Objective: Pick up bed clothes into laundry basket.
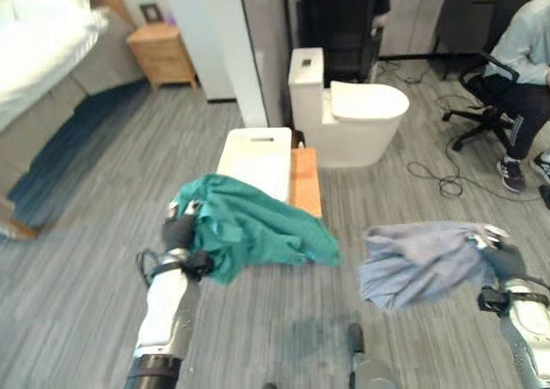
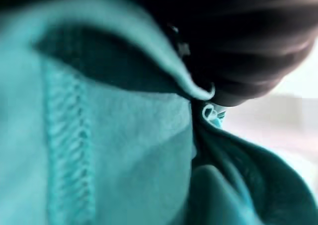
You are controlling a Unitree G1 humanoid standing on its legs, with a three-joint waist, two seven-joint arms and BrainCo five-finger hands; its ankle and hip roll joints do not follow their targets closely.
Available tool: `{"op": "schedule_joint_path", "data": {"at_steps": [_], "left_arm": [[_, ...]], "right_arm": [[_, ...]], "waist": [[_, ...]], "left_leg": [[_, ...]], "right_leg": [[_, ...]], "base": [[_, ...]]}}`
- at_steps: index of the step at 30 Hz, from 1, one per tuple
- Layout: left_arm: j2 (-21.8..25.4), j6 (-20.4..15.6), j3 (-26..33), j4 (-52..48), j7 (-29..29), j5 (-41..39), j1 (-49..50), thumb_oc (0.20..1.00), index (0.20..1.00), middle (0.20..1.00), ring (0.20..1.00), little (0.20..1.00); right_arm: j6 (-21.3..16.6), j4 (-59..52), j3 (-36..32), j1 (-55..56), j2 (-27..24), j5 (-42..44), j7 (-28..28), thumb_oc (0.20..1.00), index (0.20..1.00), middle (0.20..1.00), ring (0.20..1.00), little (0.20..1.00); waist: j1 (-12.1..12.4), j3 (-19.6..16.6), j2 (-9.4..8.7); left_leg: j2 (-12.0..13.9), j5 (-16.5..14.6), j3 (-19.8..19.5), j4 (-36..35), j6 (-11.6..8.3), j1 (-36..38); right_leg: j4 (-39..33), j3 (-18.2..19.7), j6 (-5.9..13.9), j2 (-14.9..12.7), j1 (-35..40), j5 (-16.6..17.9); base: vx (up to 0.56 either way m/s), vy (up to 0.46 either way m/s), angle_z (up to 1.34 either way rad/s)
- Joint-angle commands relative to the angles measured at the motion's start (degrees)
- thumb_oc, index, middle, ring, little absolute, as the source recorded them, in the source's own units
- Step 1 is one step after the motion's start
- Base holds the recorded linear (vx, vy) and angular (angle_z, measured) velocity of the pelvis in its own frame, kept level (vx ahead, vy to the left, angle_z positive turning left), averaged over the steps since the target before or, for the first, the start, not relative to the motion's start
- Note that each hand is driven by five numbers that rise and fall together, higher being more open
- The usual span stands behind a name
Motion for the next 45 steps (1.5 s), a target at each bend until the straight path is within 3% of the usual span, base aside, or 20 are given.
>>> {"op": "schedule_joint_path", "data": {"at_steps": [1, 6, 8, 11, 13, 16, 20, 22, 24, 26, 27, 28, 29, 30, 31, 32, 34, 36, 37, 45], "left_arm": [[4.0, -4.6, 1.0, -3.1, 0.6, -2.2, -3.3, 0.200, 0.200, 0.200, 0.200, 0.200], [4.0, -4.0, 1.7, -2.6, 0.6, -2.0, -0.9, 0.200, 0.200, 0.200, 0.200, 0.200], [5.1, -4.3, 3.4, -0.9, 1.3, -2.5, 0.6, 0.200, 0.200, 0.200, 0.200, 0.200], [6.0, -4.3, 4.5, -0.1, 1.4, -2.2, 1.4, 0.200, 0.200, 0.200, 0.200, 0.200], [7.2, -4.0, 4.4, 0.4, 0.8, -1.8, 2.5, 0.200, 0.200, 0.200, 0.200, 0.200], [7.9, -3.7, 3.5, 0.7, -0.1, -2.1, 2.0, 0.200, 0.200, 0.200, 0.200, 0.200], [8.7, -3.7, 1.0, 1.6, -0.8, -3.2, 0.1, 0.200, 0.200, 0.200, 0.200, 0.200], [9.0, -4.0, -1.7, 2.2, -1.5, -4.4, -2.3, 0.200, 0.200, 0.200, 0.200, 0.200], [7.7, -4.5, -2.9, 2.8, -2.0, -5.7, -2.5, 0.200, 0.200, 0.200, 0.200, 0.200], [6.0, -4.4, -4.1, 2.9, -2.9, -8.5, -2.1, 0.200, 0.200, 0.200, 0.200, 0.200], [5.8, -4.2, -4.7, 2.7, -3.5, -9.3, -1.7, 0.200, 0.200, 0.200, 0.200, 0.200], [5.8, -4.2, -4.6, 2.7, -3.5, -9.3, -1.7, 0.200, 0.200, 0.200, 0.200, 0.200], [5.9, -4.0, -6.0, 3.0, -3.7, -10.2, -1.0, 0.200, 0.200, 0.200, 0.200, 0.200], [5.7, -4.0, -5.9, 3.0, -3.7, -10.2, -1.0, 0.200, 0.200, 0.200, 0.200, 0.200], [5.7, -3.2, -6.8, 4.5, -4.3, -11.0, -0.4, 0.200, 0.200, 0.200, 0.200, 0.200], [5.9, -3.0, -7.1, 4.9, -4.4, -11.1, 0.2, 0.200, 0.200, 0.200, 0.200, 0.200], [7.3, -2.9, -7.4, 5.2, -4.2, -9.6, 1.2, 0.200, 0.200, 0.200, 0.200, 0.200], [7.4, -3.1, -7.1, 5.5, -3.3, -8.5, 3.0, 0.200, 0.200, 0.200, 0.200, 0.200], [8.6, -3.1, -7.0, 4.8, -4.2, -8.5, 2.5, 0.200, 0.200, 0.200, 0.200, 0.200], [9.8, -4.1, -8.4, 5.2, -4.1, -8.5, 0.2, 0.200, 0.200, 0.200, 0.200, 0.200]], "right_arm": [[-5.2, -3.9, -0.8, -6.1, -2.3, 0.5, 0.0, 0.200, 0.200, 0.200, 0.200, 0.200], [-4.3, -3.5, 1.4, -8.5, -2.9, 0.3, 0.9, 0.200, 0.200, 0.200, 0.200, 0.200], [-3.4, -4.4, 6.6, -13.0, -3.5, -2.4, 2.3, 0.200, 0.200, 0.200, 0.200, 0.200], [-2.5, -4.5, 8.7, -15.2, -3.5, -3.7, 2.9, 0.200, 0.200, 0.200, 0.200, 0.200], [-1.8, -4.9, 10.9, -17.5, -4.3, -5.6, 3.6, 0.200, 0.200, 0.200, 0.200, 0.200], [-1.2, -4.6, 12.5, -21.0, -6.2, -5.7, 3.2, 0.200, 0.200, 0.200, 0.200, 0.200], [-1.3, -1.7, 14.6, -25.9, -9.5, -4.2, 2.5, 0.200, 0.200, 0.200, 0.200, 0.200], [-0.1, 0.6, 17.1, -30.9, -13.6, -4.3, 2.4, 0.200, 0.200, 0.200, 0.200, 0.200], [-0.2, 4.5, 19.7, -36.4, -16.7, -2.5, 2.4, 0.200, 0.200, 0.200, 0.200, 0.200], [-0.1, 8.7, 22.6, -42.9, -20.8, -1.5, 1.8, 0.200, 0.200, 0.200, 0.200, 0.200], [0.1, 11.1, 24.3, -46.4, -22.8, -1.6, 1.4, 0.200, 0.200, 0.200, 0.200, 0.200], [0.0, 11.3, 24.5, -46.7, -22.8, -1.5, 1.4, 0.200, 0.200, 0.200, 0.200, 0.200], [0.8, 15.1, 27.6, -53.0, -26.2, -1.8, 0.6, 0.200, 0.200, 0.200, 0.200, 0.200], [0.8, 15.3, 28.1, -53.6, -26.2, -1.7, 0.6, 0.200, 0.200, 0.200, 0.200, 0.200], [1.9, 18.4, 33.0, -61.3, -28.6, -2.2, 0.6, 0.200, 0.200, 0.200, 0.200, 0.200], [2.2, 19.1, 34.1, -63.1, -29.4, -2.8, 0.7, 0.200, 0.200, 0.200, 0.200, 0.200], [2.7, 21.5, 40.0, -71.1, -29.0, -5.9, 0.5, 0.200, 0.200, 0.200, 0.200, 0.200], [2.8, 23.0, 40.4, -71.9, -28.7, -7.9, -1.0, 0.200, 0.200, 0.200, 0.200, 0.200], [4.0, 28.2, 46.4, -82.7, -23.2, -10.3, 0.1, 0.200, 0.200, 0.200, 0.200, 0.200], [6.3, 56.3, 54.5, -99.4, -6.8, -21.4, -4.2, 0.200, 0.200, 0.200, 0.200, 0.200]], "waist": [[1.3, 4.4, -1.93], [2.6, 4.1, -1.43], [5.0, 4.5, -1.31], [6.0, 4.8, -1.03], [6.2, 5.4, -0.11], [5.4, 5.7, 0.68], [4.0, 5.9, 0.73], [4.2, 5.1, -0.73], [4.6, 4.5, -1.28], [5.5, 6.2, -2.27], [6.5, 7.1, -2.87], [6.3, 7.0, -3.00], [7.1, 7.5, -3.92], [7.0, 7.5, -3.88], [7.0, 7.0, -4.08], [7.0, 6.4, -3.91], [7.6, 5.8, -2.33], [8.0, 5.7, -1.33], [8.6, 5.1, -1.24], [10.0, 2.8, -0.62]], "left_leg": [[-1.0, 2.9, -2.4, 7.2, -0.60, -8.6], [-2.9, 1.7, -4.4, 6.3, 0.72, -7.9], [-3.9, 0.1, -4.0, 5.2, 2.26, -6.3], [-4.6, -0.3, -3.9, 4.6, 3.49, -5.5], [-4.8, -0.9, -6.2, 3.5, 4.31, -3.3], [-5.4, -1.1, -7.7, 0.8, 4.02, -0.3], [-6.4, -2.1, -10.7, -0.9, 3.48, 2.7], [-6.9, -3.7, -13.9, -0.1, 2.74, 3.9], [-6.4, -3.5, -14.1, 5.4, 1.10, 2.0], [-4.5, 0.2, -11.2, 23.4, -1.42, -4.7], [-4.1, 0.9, -11.4, 28.0, -1.68, -7.4], [-4.3, 1.2, -11.5, 27.9, -1.63, -7.6], [-1.7, 2.3, -9.0, 28.6, -1.27, -10.5], [-1.8, 2.4, -9.0, 28.5, -1.27, -10.5], [1.5, 3.5, -6.3, 20.5, -1.59, -11.8], [1.9, 3.5, -6.0, 16.5, -1.79, -11.7], [0.1, 7.3, -6.9, 7.3, -2.60, -11.9], [-0.8, 8.5, -7.9, 5.2, -2.44, -12.5], [-1.1, 9.2, -8.7, 3.4, -2.61, -11.3], [-3.6, 9.5, -7.4, -3.4, -1.14, -7.9]], "right_leg": [[-2.5, -3.3, -0.16, 0.9, 13.3, -11.7], [-0.7, -4.0, 0.54, -0.7, 14.4, -12.7], [5.3, -4.5, 1.91, -2.6, 12.0, -12.9], [11.9, -4.1, 3.35, -3.5, 8.6, -11.3], [18.2, -1.5, 3.92, -2.1, 4.1, -9.2], [15.5, 0.2, 2.41, 0.5, -1.3, -10.4], [7.4, 1.6, 1.79, 2.9, -3.0, -8.1], [5.0, 3.1, 1.01, 3.1, -1.6, -7.5], [3.9, 3.1, -0.37, 3.6, 1.5, -8.0], [2.2, 0.1, -2.55, 3.0, 5.5, -8.2], [1.2, -0.8, -3.35, 2.8, 7.2, -8.5], [1.1, -0.9, -3.34, 2.6, 7.0, -8.3], [0.2, -1.8, -3.84, 2.3, 9.3, -9.2], [0.2, -1.8, -3.84, 2.2, 9.3, -9.2], [-0.6, -3.0, -3.48, 1.4, 11.0, -10.3], [-0.9, -3.5, -3.18, 1.6, 11.3, -10.6], [-1.5, -3.4, -2.72, 2.7, 12.4, -11.3], [-1.1, -3.5, -2.58, 3.1, 12.3, -11.4], [-1.5, -2.5, -3.06, 3.7, 13.2, -12.1], [-3.8, -0.6, -2.14, 3.4, 13.8, -11.6]], "base": [[0.02, 0.062, 0.56], [0.08, 0.146, 0.36], [0.04, 0.166, 0.16], [0.05, 0.120, 0.01], [0.19, 0.130, 0.03], [0.22, 0.027, 0.41], [0.24, -0.063, 0.36], [0.26, -0.225, 0.67], [0.21, -0.269, 1.15], [0.11, -0.268, 1.15], [0.04, -0.174, 0.73], [0.09, -0.217, 0.72], [0.08, -0.132, 0.40], [0.23, -0.148, 0.53], [0.21, -0.017, 0.61], [0.32, -0.001, 0.82], [0.21, 0.026, 0.59], [0.18, 0.038, 0.45], [0.26, 0.065, 0.05], [0.16, 0.079, -0.30]]}}
